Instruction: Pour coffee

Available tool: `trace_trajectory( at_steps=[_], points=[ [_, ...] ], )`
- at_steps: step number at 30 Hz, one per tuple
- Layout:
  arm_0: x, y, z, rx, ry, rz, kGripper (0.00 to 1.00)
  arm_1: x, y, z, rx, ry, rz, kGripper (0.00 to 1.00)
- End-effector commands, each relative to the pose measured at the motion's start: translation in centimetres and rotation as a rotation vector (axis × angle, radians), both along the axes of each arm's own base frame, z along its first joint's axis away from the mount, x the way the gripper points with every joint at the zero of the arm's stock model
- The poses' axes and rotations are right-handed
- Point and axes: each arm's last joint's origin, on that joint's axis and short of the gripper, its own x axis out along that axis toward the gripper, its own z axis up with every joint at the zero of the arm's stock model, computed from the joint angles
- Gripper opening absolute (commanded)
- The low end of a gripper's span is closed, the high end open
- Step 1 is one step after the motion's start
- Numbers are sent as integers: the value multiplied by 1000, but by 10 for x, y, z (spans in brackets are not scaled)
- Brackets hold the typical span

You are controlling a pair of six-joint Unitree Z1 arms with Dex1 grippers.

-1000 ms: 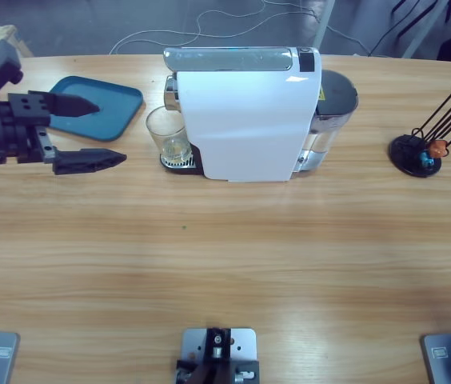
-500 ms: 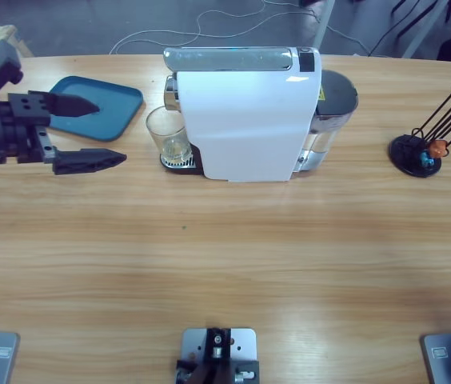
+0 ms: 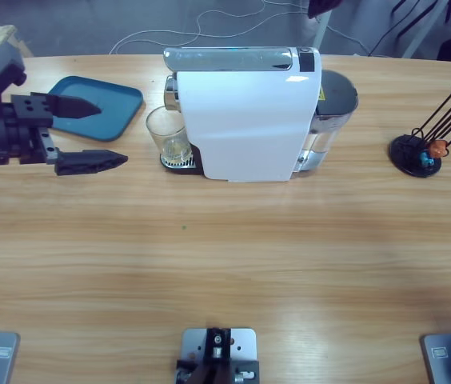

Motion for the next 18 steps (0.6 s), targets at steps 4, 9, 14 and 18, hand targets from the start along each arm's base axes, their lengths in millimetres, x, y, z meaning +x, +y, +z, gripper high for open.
trace_trajectory(
  at_steps=[4, 9, 14, 18],
  points=[
    [0, -4, -17, 25, 56, -5, 982, 20, 20, -50, -69, 124, 19, 0],
    [0, -4, -16, 23, 54, -5, 982, 23, 20, -54, -82, 127, 6, 0],
    [1, -4, -18, 26, 59, -6, 982, 27, 17, -57, -94, 127, -8, 0],
    [1, -4, -18, 28, 61, -5, 982, 28, 17, -65, -114, 146, -6, 0]
  ],
)
